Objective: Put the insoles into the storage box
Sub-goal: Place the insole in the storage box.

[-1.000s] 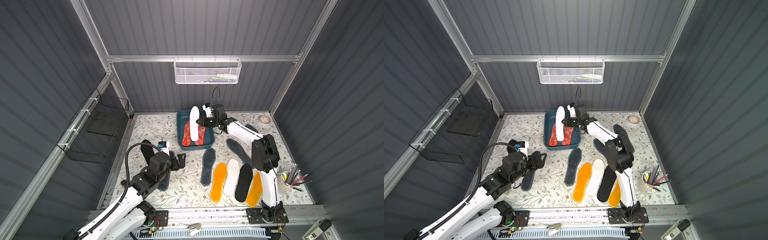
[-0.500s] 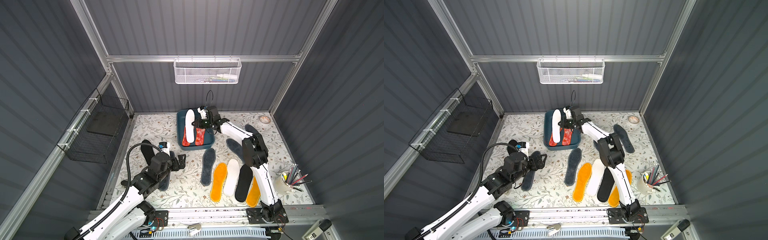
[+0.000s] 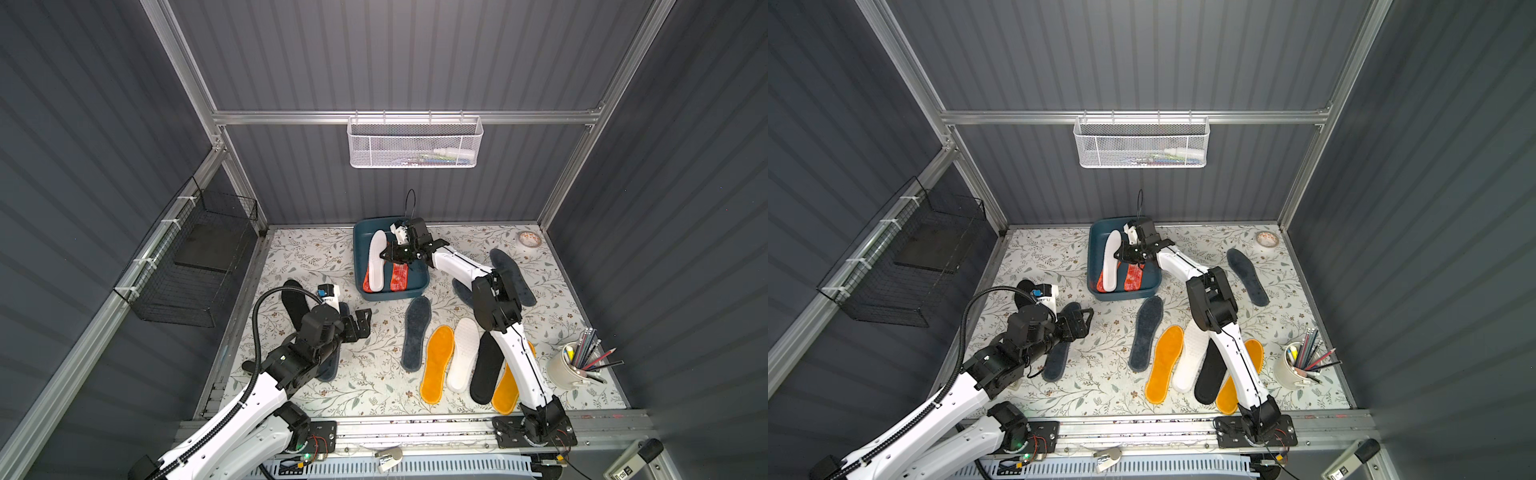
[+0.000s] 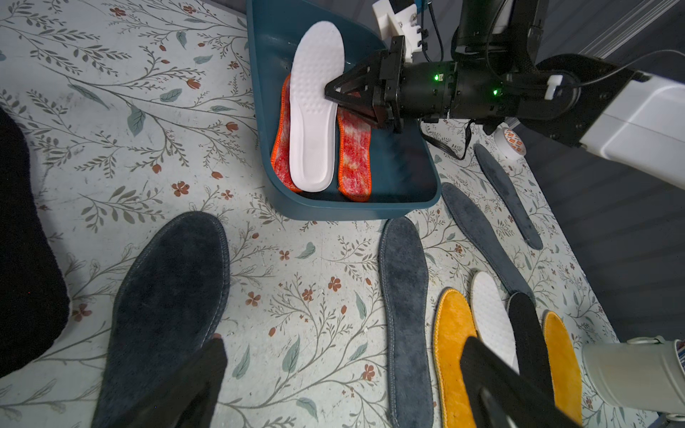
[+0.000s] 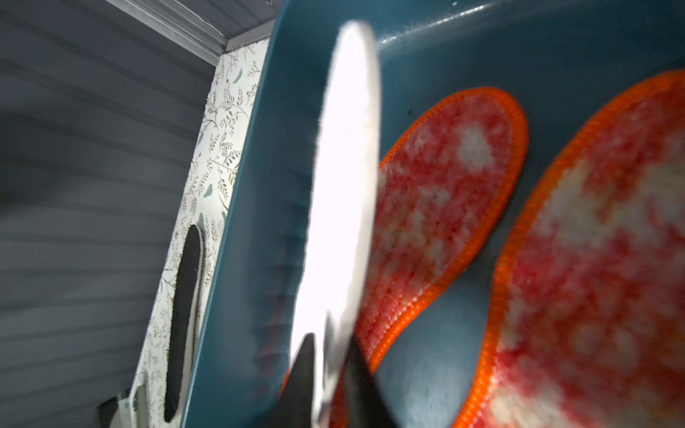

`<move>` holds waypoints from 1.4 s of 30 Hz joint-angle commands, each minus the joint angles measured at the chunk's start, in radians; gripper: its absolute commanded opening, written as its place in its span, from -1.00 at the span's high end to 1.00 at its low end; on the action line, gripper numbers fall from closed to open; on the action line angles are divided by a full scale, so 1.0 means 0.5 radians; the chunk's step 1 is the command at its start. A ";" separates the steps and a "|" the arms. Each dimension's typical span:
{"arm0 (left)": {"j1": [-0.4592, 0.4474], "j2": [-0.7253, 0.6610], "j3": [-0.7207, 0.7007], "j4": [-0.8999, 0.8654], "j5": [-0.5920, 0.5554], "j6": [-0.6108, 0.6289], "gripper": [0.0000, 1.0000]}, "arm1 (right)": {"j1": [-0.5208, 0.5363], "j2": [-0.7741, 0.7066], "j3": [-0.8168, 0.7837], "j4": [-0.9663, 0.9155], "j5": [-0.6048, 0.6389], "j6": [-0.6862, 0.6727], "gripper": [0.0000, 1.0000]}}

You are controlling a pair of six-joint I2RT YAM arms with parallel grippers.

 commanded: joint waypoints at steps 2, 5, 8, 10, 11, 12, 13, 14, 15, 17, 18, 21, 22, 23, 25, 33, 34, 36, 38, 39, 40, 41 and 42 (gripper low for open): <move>0.011 0.010 0.036 -0.016 -0.012 -0.006 -1.00 | 0.003 -0.124 0.007 -0.086 0.055 -0.058 0.05; 0.011 0.020 0.049 -0.015 -0.021 -0.003 -0.99 | 0.004 -0.283 -0.107 -0.036 0.082 -0.109 -0.16; 0.011 0.040 0.067 0.007 -0.023 0.012 -1.00 | 0.004 -0.539 -0.374 0.116 0.198 -0.132 -0.46; 0.010 0.061 0.081 0.034 -0.019 0.025 -1.00 | 0.004 -0.740 -0.571 0.218 0.263 -0.168 -0.63; 0.010 0.074 0.086 0.054 -0.014 0.032 -0.99 | 0.003 -0.849 -0.675 0.280 0.323 -0.178 -0.69; 0.011 0.087 0.090 0.073 -0.012 0.037 -0.99 | 0.004 -0.942 -0.791 0.335 0.367 -0.183 -0.73; 0.011 0.106 0.097 0.099 -0.003 0.043 -1.00 | 0.003 -1.053 -0.917 0.396 0.402 -0.188 -0.78; 0.011 0.124 0.099 0.122 0.004 0.048 -0.99 | 0.004 -1.166 -1.042 0.449 0.430 -0.191 -0.80; 0.010 0.143 0.098 0.145 0.014 0.053 -0.99 | 0.004 -1.245 -1.136 0.481 0.446 -0.190 -0.82; 0.011 0.186 0.098 0.202 0.037 0.062 -0.99 | 0.005 -1.455 -1.388 0.542 0.501 -0.185 -0.85; 0.011 0.209 0.098 0.218 0.038 0.062 -0.99 | 0.006 -1.553 -1.508 0.557 0.534 -0.178 -0.85; 0.011 0.260 0.080 0.299 0.045 0.049 -1.00 | 0.009 -1.821 -1.836 0.518 0.636 -0.148 -0.87; 0.009 0.274 0.072 0.334 0.045 0.047 -0.99 | 0.012 -1.912 -1.931 0.492 0.682 -0.136 -0.88; 0.011 0.291 0.060 0.365 0.045 0.043 -0.99 | 0.015 -2.005 -2.052 0.466 0.748 -0.106 -0.88; 0.011 0.316 0.054 0.424 0.053 0.041 -0.99 | 0.016 -2.182 -2.262 0.398 0.866 -0.032 -0.89; 0.009 0.465 0.055 0.557 0.110 0.074 -1.00 | 0.048 -2.780 -2.811 -0.147 1.197 0.274 -0.84; 0.009 0.483 0.061 0.564 0.125 0.079 -0.99 | 0.047 -2.823 -2.863 -0.200 1.210 0.316 -0.82; 0.011 0.507 0.081 0.558 0.140 0.087 -0.99 | 0.048 -2.923 -2.954 -0.276 1.190 0.381 -0.77; 0.010 0.514 0.098 0.553 0.146 0.098 -0.99 | 0.049 -2.977 -3.035 -0.363 1.154 0.453 -0.65; 0.009 0.515 0.096 0.557 0.148 0.099 -0.99 | 0.049 -2.986 -3.054 -0.397 1.144 0.474 -0.60; 0.009 0.513 0.092 0.562 0.147 0.105 -0.99 | 0.053 -3.003 -3.081 -0.430 1.128 0.493 -0.54; 0.008 0.513 0.089 0.564 0.140 0.106 -1.00 | 0.053 -3.020 -3.107 -0.462 1.114 0.509 -0.45; 0.009 0.512 0.091 0.561 0.140 0.108 -1.00 | 0.060 -3.042 -3.131 -0.487 1.097 0.523 -0.38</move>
